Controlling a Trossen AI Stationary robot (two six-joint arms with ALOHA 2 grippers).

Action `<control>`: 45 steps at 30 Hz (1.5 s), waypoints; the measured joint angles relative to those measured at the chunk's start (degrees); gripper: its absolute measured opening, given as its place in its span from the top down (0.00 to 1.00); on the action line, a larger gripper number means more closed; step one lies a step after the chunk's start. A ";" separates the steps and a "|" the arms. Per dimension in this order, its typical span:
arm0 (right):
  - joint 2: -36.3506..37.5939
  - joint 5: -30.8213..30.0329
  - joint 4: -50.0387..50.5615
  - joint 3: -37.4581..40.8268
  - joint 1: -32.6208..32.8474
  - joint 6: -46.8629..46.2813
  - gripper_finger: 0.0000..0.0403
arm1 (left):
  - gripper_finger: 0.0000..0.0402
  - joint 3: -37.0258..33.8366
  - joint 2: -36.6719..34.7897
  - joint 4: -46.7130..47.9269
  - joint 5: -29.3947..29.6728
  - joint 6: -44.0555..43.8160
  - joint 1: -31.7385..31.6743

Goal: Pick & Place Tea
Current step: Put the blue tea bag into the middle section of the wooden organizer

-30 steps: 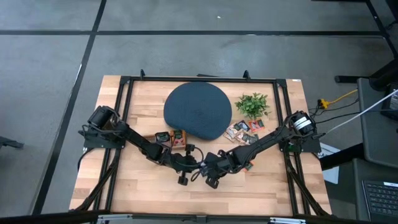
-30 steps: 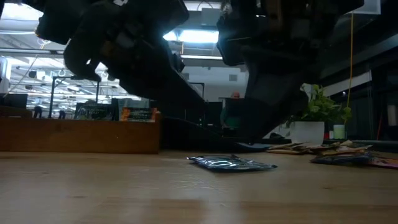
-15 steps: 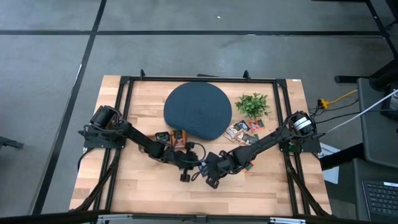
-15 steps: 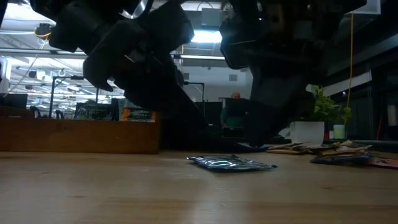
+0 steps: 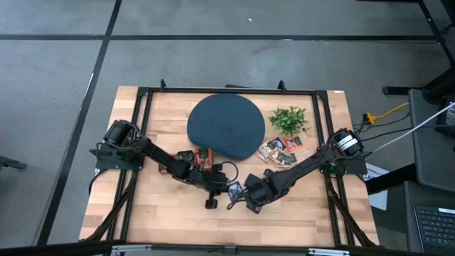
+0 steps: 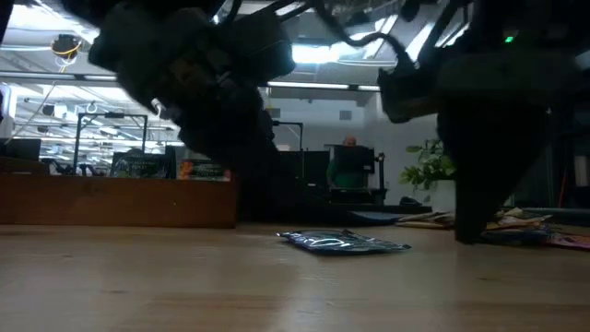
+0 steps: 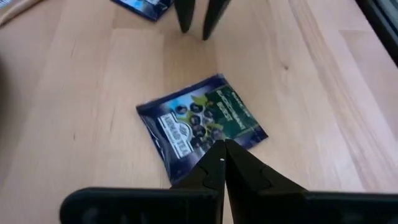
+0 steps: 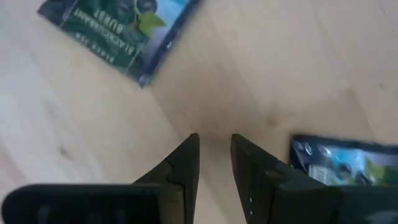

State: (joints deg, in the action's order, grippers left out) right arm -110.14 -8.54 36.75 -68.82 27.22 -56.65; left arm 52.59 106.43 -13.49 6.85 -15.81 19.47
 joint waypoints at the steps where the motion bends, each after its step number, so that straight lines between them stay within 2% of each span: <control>1: 0.35 -0.03 0.00 0.00 0.21 -0.04 0.77 | 0.99 0.73 0.00 1.12 0.00 0.00 -0.16; 7: 2.35 -1.82 -1.00 -0.02 2.09 0.06 0.77 | 0.99 4.25 0.00 7.25 -0.53 0.54 -0.62; 18: 2.35 -6.22 -1.75 0.00 4.08 -1.62 0.77 | 1.00 4.45 1.17 7.83 -2.19 0.05 -0.61; 28: 2.35 -6.64 -2.99 0.01 4.32 -1.88 0.77 | 0.99 14.14 7.45 19.19 -4.96 3.48 -1.15; 35: 2.35 -8.57 -6.08 0.02 4.57 -1.59 0.77 | 1.00 14.87 8.72 19.24 -4.46 3.97 -1.69; 40: 2.35 -12.80 -7.52 0.02 4.55 -1.61 0.77 | 1.00 14.87 8.74 19.73 -2.80 3.98 -1.80; 45: 2.35 -12.85 -8.21 0.02 4.27 -3.23 0.75 | 0.99 14.87 8.74 19.93 -1.97 3.94 -1.78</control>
State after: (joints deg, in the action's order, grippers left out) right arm -107.79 -21.39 28.54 -68.79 31.49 -59.88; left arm 67.46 115.18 6.44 4.88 -11.88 17.69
